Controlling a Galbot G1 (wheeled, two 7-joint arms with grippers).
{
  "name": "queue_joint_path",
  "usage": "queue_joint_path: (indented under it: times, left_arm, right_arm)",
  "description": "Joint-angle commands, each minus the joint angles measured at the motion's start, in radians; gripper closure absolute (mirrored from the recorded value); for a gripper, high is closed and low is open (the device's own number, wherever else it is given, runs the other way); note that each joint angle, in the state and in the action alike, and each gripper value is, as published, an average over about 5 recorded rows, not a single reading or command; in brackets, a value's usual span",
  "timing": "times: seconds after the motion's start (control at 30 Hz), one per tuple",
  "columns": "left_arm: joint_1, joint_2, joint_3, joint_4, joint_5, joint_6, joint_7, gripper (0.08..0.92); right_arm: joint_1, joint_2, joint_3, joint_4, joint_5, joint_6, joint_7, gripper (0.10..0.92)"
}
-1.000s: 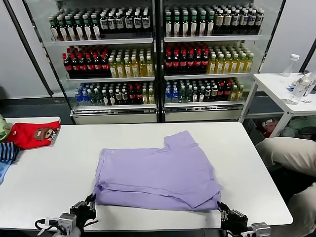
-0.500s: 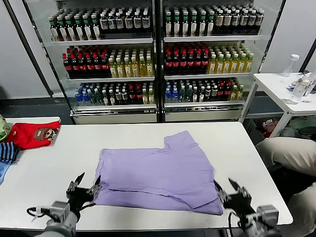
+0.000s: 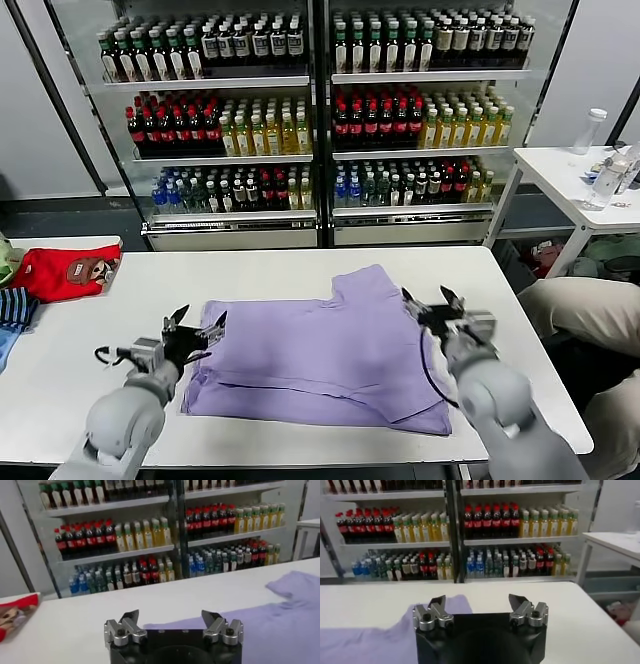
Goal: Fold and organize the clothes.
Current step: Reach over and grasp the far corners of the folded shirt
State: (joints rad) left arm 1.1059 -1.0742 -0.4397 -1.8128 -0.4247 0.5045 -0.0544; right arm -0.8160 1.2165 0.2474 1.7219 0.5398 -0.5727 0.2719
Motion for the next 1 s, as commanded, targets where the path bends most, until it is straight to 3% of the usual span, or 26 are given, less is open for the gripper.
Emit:
queue_joint_path:
  times: [0.03, 0.5, 0.67, 1.0]
  left_arm:
    - [-0.207, 0.0, 0.046, 0.266, -0.019, 0.019, 0.059, 0.177]
    - [-0.261, 0.005, 0.033, 0.411, 0.004, 0.027, 0.18, 0.177]
    - [-0.268, 0.005, 0.028, 0.429, 0.014, 0.024, 0.24, 0.177]
    - [-0.287, 0.01, 0.028, 0.466, 0.028, 0.022, 0.268, 0.177]
  right_arm:
    - [0.341, 0.167, -0.09, -0.496, -0.069, -0.001, -0.017, 0.202]
    - [0.359, 0.264, -0.083, -0.691, -0.217, 0.074, -0.05, 0.202]
    - [0.37, 0.274, -0.063, -0.724, -0.198, 0.077, -0.051, 0.203]
    - [0.366, 0.281, -0.067, -0.725, -0.193, 0.074, -0.05, 0.203]
